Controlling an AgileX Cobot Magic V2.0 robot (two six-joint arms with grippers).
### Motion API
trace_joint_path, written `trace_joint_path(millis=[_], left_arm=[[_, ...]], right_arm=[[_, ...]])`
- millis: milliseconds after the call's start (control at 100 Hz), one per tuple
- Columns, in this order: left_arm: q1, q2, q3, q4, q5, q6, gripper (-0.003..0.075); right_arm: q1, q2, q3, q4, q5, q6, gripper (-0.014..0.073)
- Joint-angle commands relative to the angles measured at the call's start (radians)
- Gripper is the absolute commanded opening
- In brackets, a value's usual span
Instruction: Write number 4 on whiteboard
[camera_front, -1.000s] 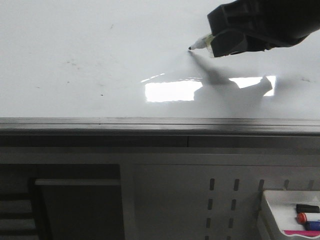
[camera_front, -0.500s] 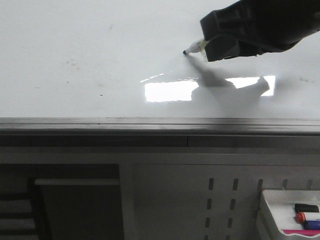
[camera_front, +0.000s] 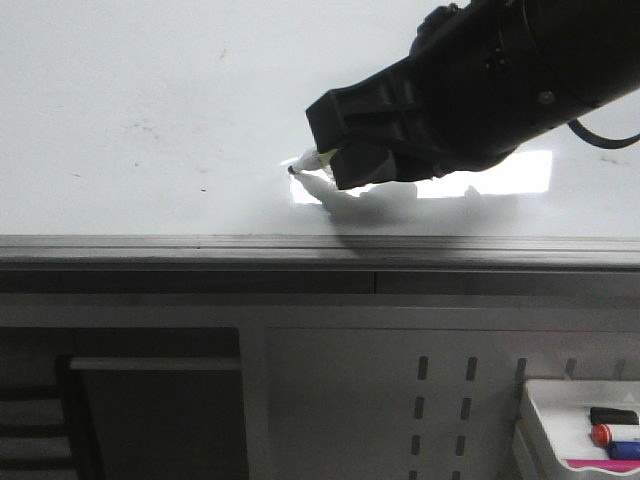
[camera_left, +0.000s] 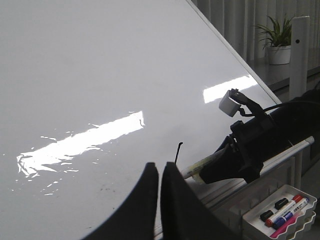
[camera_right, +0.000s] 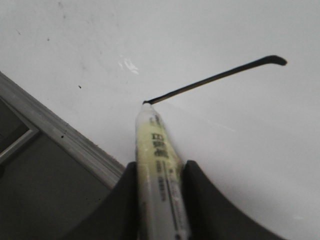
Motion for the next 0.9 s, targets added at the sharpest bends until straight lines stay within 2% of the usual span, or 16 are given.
trace_joint_path(millis=[0, 210, 650, 890], left_arm=[[0.003, 0.012, -0.026, -0.034, -0.056, -0.008, -0.002], [0.003, 0.012, -0.026, -0.034, -0.056, -0.008, -0.002], [0.003, 0.012, -0.026, -0.032, -0.056, -0.008, -0.002], [0.003, 0.012, -0.026, -0.032, -0.056, -0.008, -0.002]], right_arm=[[-0.006, -0.017, -0.025, 0.008, -0.026, -0.007, -0.006], [-0.044, -0.058, -0.025, 0.008, 0.037, -0.007, -0.006], [-0.313, -0.208, -0.025, 0.001, 0.3, -0.007, -0.006], [-0.355, -0.238, -0.025, -0.019, 0.318, -0.007, -0.006]])
